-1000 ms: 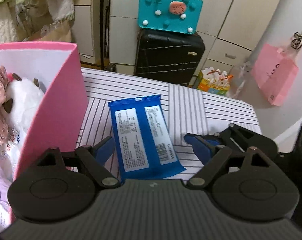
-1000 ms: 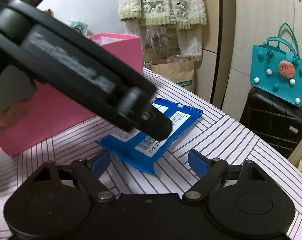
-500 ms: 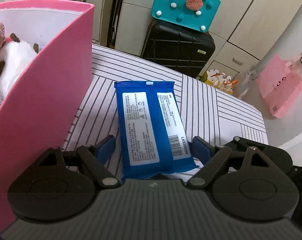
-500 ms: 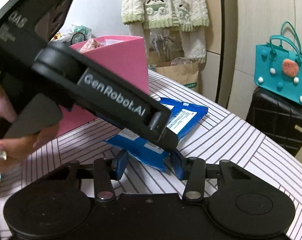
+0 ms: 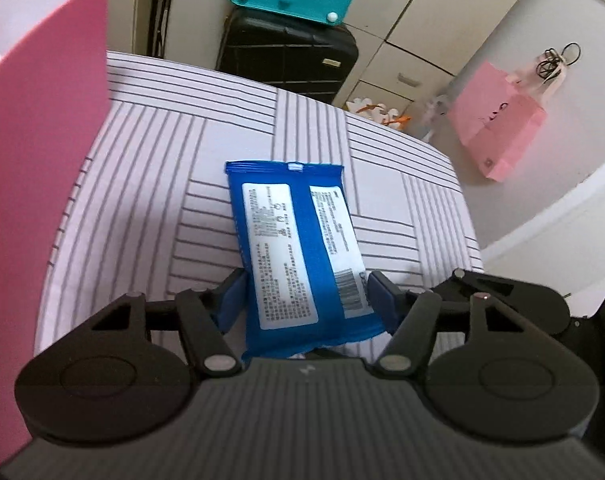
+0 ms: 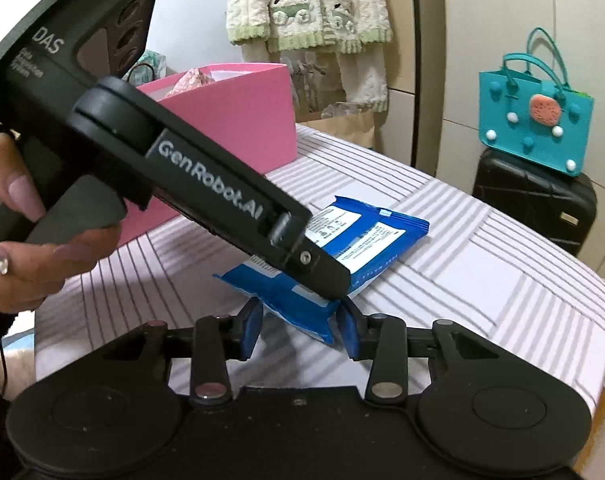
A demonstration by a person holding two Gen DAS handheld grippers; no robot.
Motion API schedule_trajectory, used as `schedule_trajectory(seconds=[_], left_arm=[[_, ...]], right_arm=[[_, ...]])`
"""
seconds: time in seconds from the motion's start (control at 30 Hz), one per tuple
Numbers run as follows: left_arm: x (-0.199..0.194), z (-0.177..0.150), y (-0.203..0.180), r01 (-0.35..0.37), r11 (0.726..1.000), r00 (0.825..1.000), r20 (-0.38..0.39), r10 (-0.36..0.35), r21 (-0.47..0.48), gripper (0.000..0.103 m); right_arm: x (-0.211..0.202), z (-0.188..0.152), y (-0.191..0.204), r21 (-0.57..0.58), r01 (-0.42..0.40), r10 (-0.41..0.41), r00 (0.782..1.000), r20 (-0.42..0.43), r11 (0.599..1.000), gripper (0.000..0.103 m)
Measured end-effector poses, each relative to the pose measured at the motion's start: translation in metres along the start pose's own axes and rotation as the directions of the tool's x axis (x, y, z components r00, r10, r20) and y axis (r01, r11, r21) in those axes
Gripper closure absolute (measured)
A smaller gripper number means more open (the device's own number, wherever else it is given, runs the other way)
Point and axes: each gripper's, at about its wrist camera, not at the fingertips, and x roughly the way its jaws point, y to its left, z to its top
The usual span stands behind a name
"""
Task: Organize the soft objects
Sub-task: 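Close the left gripper on the blue wipe packet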
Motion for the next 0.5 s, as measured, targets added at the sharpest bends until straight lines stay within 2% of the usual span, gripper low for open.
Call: schedule_trajectory(seconds=[0.07,0.13,0.23,0.4,0.5], left_arm=[[0.000,-0.001,0.000,-0.025,1.000,1.000,0.007,0.025,0.007,0.051],[0.000,-0.002,-0.002,-0.028,0.999,1.000,0.011,0.028,0.025,0.050],[0.000,-0.004,-0.002,-0.028,0.999,0.999,0.030,0.027,0.037,0.051],[-0.003,-0.012,-0.001,-0.028,0.997,0.997,0.075,0.023,0.066,0.051],[-0.004,-0.018,-0.004,-0.044,0.995,0.995,0.097,0.036,0.084,0.052]], right_arm=[[-0.003,-0.004,-0.003,0.016,0.022,-0.022,1.000,-0.006,1.000,0.055],[-0.003,-0.006,-0.005,0.013,0.059,-0.058,0.998,-0.005,0.998,0.056],[-0.002,-0.005,-0.008,0.012,0.059,-0.059,0.998,0.001,0.998,0.053],[0.008,-0.005,-0.006,-0.032,0.068,-0.067,0.997,0.025,0.997,0.033],[0.013,-0.003,-0.005,-0.032,0.065,-0.063,0.997,0.040,0.997,0.031]])
